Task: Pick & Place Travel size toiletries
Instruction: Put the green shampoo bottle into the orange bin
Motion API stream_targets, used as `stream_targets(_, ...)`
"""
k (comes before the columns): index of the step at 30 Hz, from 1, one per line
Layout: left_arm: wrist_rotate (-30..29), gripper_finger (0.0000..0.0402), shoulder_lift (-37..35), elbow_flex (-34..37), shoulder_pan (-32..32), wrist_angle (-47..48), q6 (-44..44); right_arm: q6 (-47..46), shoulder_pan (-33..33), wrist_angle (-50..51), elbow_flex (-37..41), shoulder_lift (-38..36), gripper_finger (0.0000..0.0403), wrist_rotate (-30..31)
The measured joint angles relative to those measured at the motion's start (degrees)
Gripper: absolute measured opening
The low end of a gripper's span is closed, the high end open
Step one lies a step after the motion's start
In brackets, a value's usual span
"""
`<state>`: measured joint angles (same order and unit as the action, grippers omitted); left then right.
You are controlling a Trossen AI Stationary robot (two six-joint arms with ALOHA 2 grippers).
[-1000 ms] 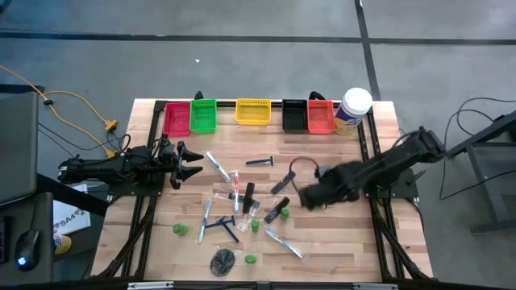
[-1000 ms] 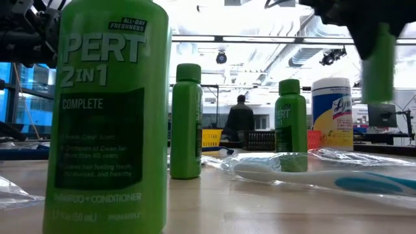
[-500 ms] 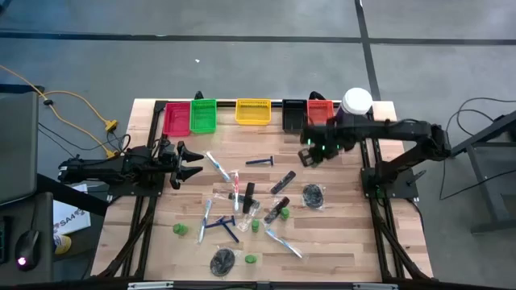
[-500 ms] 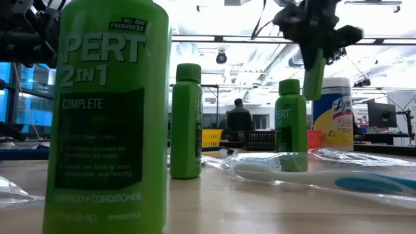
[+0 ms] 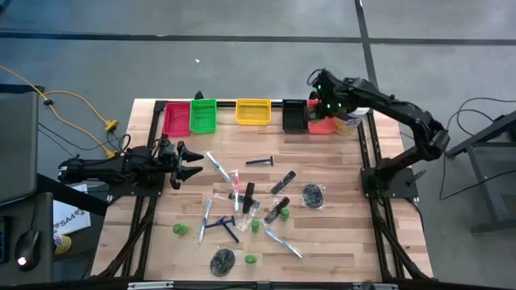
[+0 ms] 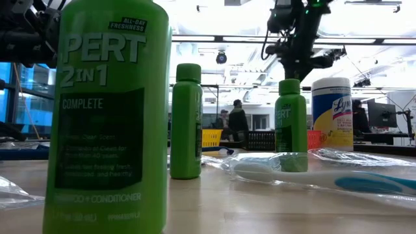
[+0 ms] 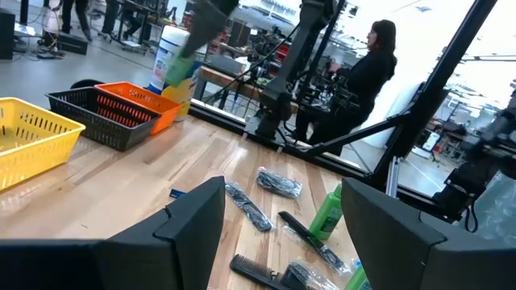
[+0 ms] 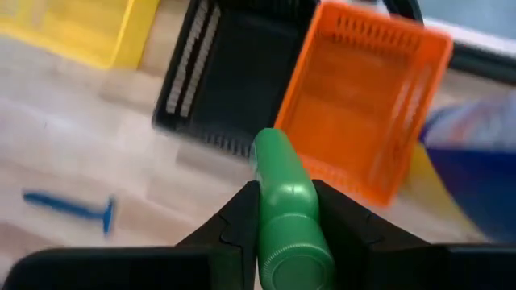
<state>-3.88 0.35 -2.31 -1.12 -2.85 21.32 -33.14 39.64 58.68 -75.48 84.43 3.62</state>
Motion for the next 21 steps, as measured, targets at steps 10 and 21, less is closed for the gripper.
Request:
stream_targets(10,0.00,0.0241,0.00,0.00,0.01,0.00,0.00,16.69,5.20,0.97,-8.86,10.42,0.0086,-1.84)
stream_targets(21,-0.02,0.0241,-0.01,0.00,0.00,0.01,0.00,38.04,5.70,7.99,-19.61,21.06,0.0086,8.43)
